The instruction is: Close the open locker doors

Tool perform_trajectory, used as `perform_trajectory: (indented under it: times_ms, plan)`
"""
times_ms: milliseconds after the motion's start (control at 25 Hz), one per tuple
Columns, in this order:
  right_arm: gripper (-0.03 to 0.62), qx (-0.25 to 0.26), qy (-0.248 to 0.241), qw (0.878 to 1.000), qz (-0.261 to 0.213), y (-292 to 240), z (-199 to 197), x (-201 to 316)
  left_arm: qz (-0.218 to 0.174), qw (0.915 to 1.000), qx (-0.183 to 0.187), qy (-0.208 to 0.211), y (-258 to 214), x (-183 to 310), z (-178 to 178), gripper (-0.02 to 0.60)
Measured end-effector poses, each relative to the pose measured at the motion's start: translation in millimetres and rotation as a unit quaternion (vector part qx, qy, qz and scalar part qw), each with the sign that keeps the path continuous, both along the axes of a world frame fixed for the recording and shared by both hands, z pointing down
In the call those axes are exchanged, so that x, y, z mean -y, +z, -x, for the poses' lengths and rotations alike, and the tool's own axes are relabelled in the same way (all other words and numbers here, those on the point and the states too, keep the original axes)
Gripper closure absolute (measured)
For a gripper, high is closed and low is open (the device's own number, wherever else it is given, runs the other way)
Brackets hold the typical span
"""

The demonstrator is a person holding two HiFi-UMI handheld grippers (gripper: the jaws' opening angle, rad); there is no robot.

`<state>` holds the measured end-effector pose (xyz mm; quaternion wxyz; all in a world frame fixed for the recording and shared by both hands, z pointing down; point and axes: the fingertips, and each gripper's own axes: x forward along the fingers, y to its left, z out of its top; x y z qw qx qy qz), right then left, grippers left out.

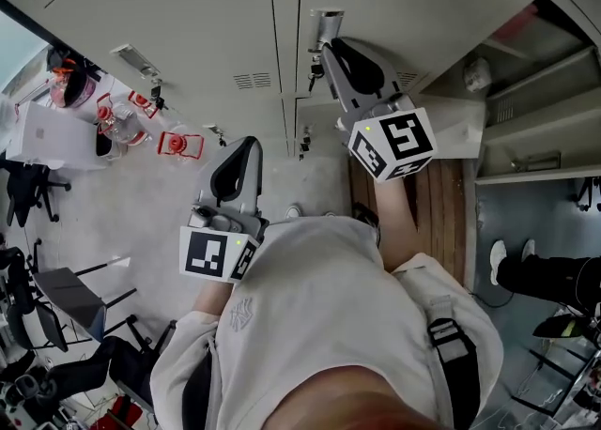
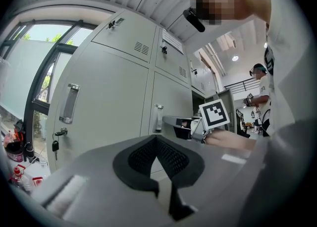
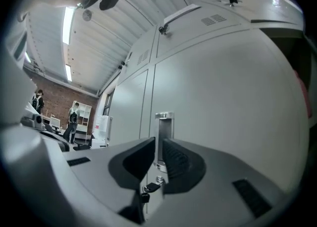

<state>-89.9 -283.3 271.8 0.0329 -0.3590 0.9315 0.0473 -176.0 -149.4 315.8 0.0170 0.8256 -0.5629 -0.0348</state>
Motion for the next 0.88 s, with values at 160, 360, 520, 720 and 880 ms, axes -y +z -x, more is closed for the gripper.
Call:
perform_trajectory:
  times_ms: [160,360,520,720,880]
  plan:
    - [0.569,0.042,-0.015,0.999,-0.022,-15.4,-39.8,-34.5,-0.004,0.9995,-0.004,0.03,-3.0,5.7,-26.8,0.58]
    - [0.569,0.059,0.005,0.997,-0.047,-21.2,-130.5,-84.0,-0.007,0.9954,-0.011,0.095,-3.8,14.0,-81.6,0.58]
    - [0.569,0.068,0.078,0.992,-0.069,-28.5,-218.3,-122.5,-0.007,0.9868,-0.014,0.161,-3.5,15.3,-141.4,0.58]
    - [0.571,0.068,0.174,0.98,-0.073,-24.4,-311.1,-157.3,-0.013,0.9718,-0.016,0.235,-5.1,8.8,-214.1,0.58]
    - [0.571,0.059,0.228,0.969,-0.075,-20.8,-369.8,-174.3,-0.019,0.9607,-0.019,0.276,-6.6,0.6,-263.0,0.58]
